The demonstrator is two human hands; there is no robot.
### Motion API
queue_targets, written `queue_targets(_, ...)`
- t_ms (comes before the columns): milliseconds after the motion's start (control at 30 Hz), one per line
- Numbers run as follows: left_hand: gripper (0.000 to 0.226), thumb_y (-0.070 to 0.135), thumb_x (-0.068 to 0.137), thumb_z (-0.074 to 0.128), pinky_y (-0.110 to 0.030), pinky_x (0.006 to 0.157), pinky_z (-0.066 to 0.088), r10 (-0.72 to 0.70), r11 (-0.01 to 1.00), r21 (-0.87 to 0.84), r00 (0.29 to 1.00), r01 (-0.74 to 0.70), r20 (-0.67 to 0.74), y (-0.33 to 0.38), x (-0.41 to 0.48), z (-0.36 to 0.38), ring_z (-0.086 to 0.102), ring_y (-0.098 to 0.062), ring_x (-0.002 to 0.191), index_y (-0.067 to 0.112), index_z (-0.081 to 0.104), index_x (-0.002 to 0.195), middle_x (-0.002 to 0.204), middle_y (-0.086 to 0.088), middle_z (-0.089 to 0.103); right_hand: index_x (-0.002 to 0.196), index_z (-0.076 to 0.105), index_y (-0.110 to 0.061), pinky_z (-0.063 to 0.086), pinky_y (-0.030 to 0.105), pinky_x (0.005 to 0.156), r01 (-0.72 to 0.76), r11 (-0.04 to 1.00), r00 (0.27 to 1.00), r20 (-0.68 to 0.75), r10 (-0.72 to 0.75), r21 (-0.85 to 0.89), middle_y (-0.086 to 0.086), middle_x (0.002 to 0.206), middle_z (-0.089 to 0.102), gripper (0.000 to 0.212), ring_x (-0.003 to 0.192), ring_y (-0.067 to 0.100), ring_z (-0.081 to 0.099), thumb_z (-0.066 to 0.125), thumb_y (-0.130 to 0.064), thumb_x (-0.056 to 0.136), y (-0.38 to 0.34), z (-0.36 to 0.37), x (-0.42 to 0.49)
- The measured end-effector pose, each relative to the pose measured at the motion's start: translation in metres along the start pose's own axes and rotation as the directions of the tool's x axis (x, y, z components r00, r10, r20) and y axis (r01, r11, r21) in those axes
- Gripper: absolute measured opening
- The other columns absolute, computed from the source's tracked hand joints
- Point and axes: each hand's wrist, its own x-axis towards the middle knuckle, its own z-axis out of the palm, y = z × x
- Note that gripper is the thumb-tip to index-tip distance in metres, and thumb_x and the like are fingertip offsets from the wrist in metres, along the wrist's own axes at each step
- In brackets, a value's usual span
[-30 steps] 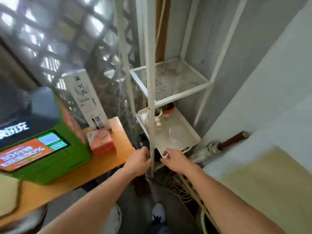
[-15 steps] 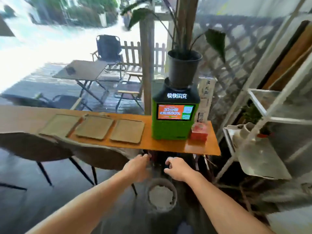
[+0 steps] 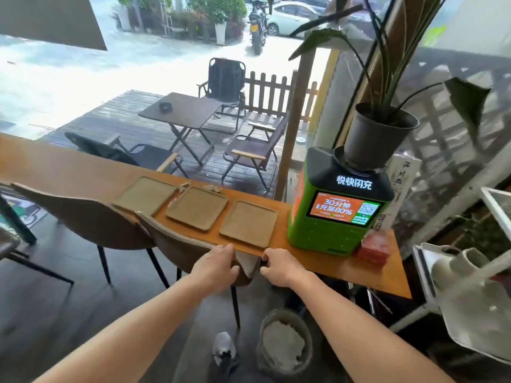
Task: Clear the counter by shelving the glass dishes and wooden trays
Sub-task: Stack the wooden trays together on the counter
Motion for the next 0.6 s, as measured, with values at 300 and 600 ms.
queue_targets(300, 0.027, 0.035, 0.090, 0.054, -0.042, 0.093, 0.049, 0.014, 0.999, 0.034, 0.985, -0.021, 0.174, -0.017, 0.132, -0.009, 0.059, -0.027, 0.108, 0.019, 0.055, 0.111, 0.116, -0.006, 0.060, 0.115, 0.063, -0.016, 0.052, 0.039, 0.089, -0.156, 0.983, 0.986, 0.068, 0.150, 0.094, 0.009, 0.119, 0.065, 0.034, 0.105, 0.029, 0.062, 0.057, -0.029, 0.085, 0.015, -0.015, 0.130)
queue_targets(600, 0.017, 0.027, 0.094, 0.053, -0.035, 0.077, 0.048, -0.098, 0.994, -0.010, 0.954, 0.105, 0.283, -0.055, 0.250, -0.007, 0.056, -0.022, 0.093, 0.019, 0.053, 0.108, 0.107, -0.003, 0.055, 0.133, 0.051, -0.014, 0.051, 0.038, 0.094, -0.321, 0.943, 0.936, 0.182, 0.301, 0.091, 0.011, 0.133, 0.056, 0.047, 0.117, 0.030, 0.057, 0.057, -0.030, 0.090, 0.032, -0.007, 0.237)
